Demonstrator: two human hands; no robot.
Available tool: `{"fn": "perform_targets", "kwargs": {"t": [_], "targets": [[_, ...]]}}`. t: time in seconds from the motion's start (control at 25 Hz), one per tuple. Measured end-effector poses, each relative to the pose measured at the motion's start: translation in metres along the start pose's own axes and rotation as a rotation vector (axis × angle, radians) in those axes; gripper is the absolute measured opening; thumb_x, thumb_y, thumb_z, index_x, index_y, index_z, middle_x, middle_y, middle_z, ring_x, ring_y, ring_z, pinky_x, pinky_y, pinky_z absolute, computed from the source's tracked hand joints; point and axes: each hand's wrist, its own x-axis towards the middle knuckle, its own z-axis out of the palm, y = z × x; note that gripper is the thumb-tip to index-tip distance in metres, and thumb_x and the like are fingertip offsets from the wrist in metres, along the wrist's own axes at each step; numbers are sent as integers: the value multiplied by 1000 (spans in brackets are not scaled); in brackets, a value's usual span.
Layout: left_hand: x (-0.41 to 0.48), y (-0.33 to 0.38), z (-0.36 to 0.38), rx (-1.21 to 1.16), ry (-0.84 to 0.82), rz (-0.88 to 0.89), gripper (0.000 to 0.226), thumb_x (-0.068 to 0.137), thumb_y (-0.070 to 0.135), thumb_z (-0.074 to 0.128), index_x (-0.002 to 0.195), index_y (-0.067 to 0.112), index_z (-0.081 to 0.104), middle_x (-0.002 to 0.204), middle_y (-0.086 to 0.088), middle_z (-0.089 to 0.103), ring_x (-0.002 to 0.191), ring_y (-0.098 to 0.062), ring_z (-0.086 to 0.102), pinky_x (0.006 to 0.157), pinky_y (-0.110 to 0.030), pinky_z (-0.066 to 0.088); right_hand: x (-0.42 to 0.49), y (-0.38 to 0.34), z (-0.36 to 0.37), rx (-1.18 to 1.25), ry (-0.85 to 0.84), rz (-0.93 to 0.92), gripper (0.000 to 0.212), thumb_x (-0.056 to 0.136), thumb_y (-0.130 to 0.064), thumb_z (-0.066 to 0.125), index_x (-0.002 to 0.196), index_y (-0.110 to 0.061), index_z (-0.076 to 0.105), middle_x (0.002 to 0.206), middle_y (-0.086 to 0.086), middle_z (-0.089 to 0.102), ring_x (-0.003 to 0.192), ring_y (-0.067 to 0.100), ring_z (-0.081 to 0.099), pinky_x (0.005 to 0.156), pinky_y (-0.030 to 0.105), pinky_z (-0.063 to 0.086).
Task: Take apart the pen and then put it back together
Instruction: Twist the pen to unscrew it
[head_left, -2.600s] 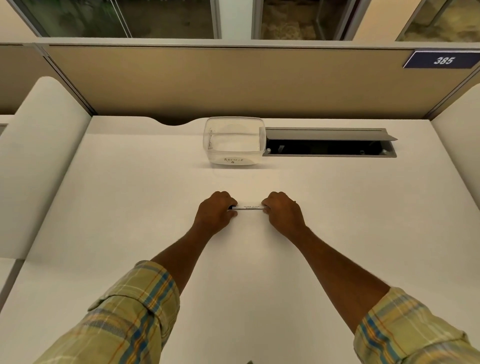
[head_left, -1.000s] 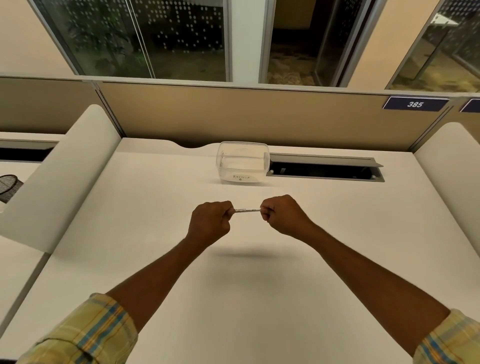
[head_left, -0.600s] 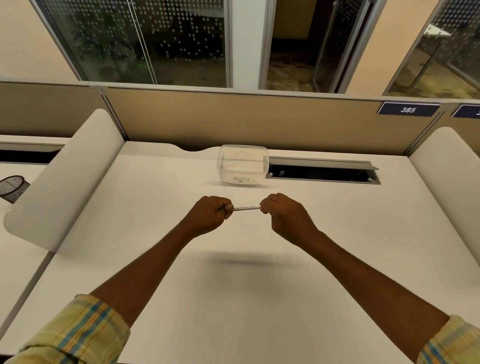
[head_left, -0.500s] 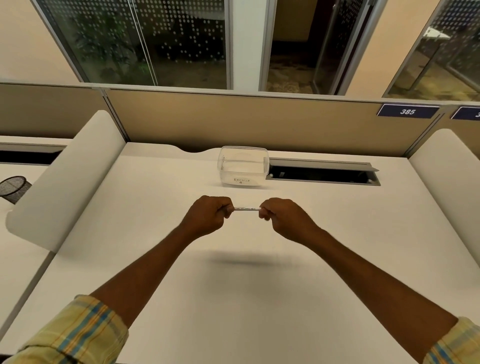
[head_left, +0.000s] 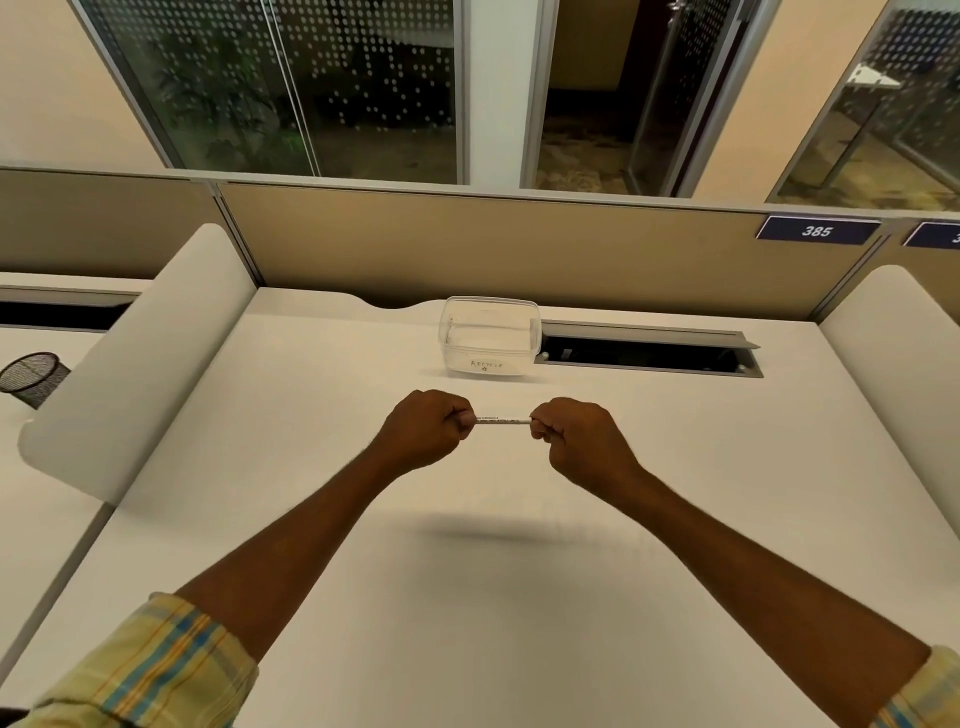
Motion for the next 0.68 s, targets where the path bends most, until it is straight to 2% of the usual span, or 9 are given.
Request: {"fn": "perform_targets", "kwargs": {"t": [0.08, 0.12, 0.24, 0.28, 0.36, 0.44, 0.52, 0.6, 0.68], "targets": [[1, -1, -1, 0, 27, 3, 30, 99, 16, 59, 69, 21, 61, 61, 7, 59, 65, -19, 51, 66, -38, 46, 0, 5, 2, -51, 28, -62, 26, 88, 1, 51, 88, -12, 73, 80, 2, 71, 71, 23, 64, 64, 37, 53], [0, -2, -1, 26, 53, 10, 30, 98, 15, 60, 69, 25, 60, 61, 11, 59, 67, -19, 52, 64, -35, 42, 2, 3, -2, 57, -35, 12, 26, 96, -3, 51, 92, -11, 75, 82, 3, 74, 72, 19, 64, 66, 34, 53], [-1, -5, 2, 87, 135, 68, 27, 89, 7, 61, 76, 30, 65, 71, 14, 65, 71, -16, 54, 65, -28, 36, 15, -8, -24, 631, -376, 460, 35, 111, -20, 50, 99, -4, 79, 83, 10, 76, 60, 9, 56, 55, 23, 41], [-2, -5, 2, 91, 164, 93, 25, 86, 5, 61, 78, 28, 68, 75, 13, 69, 72, -15, 53, 66, -27, 36, 19, -7, -30, 714, -451, 547, 39, 112, -24, 49, 101, -1, 79, 81, 11, 74, 58, 9, 54, 53, 22, 37], [-3, -5, 3, 106, 191, 123, 24, 84, 4, 62, 81, 26, 70, 79, 10, 73, 72, -13, 52, 66, -26, 36, 23, -7, -34, 705, -492, 604, 41, 112, -25, 50, 97, 1, 78, 76, 9, 70, 57, 10, 53, 52, 22, 37], [-4, -3, 3, 102, 180, 97, 22, 86, 6, 61, 81, 26, 70, 78, 10, 73, 72, -14, 52, 64, -27, 34, 23, -12, -32, 589, -385, 553, 36, 108, -18, 53, 86, -3, 77, 71, 7, 70, 59, 9, 55, 57, 23, 42], [-3, -2, 1, 44, 141, 46, 24, 87, 9, 57, 75, 28, 66, 67, 15, 66, 68, -15, 52, 62, -28, 35, 20, -13, -24, 422, -197, 399, 31, 100, -5, 54, 78, -9, 76, 69, 4, 71, 62, 9, 59, 62, 26, 46], [-2, -5, -2, -47, 81, 13, 23, 82, 15, 48, 69, 28, 61, 60, 20, 62, 61, -12, 51, 61, -30, 38, 16, -11, -14, 222, -36, 168, 27, 94, 1, 57, 80, -11, 76, 70, -2, 70, 66, 13, 61, 66, 29, 50], [-3, -7, -6, -63, 52, 12, 25, 83, 14, 48, 65, 28, 59, 61, 25, 61, 58, -10, 49, 61, -30, 38, 13, -8, -7, 120, 34, 29, 19, 94, -1, 63, 89, -10, 79, 77, 1, 73, 70, 17, 64, 69, 30, 52]]}}
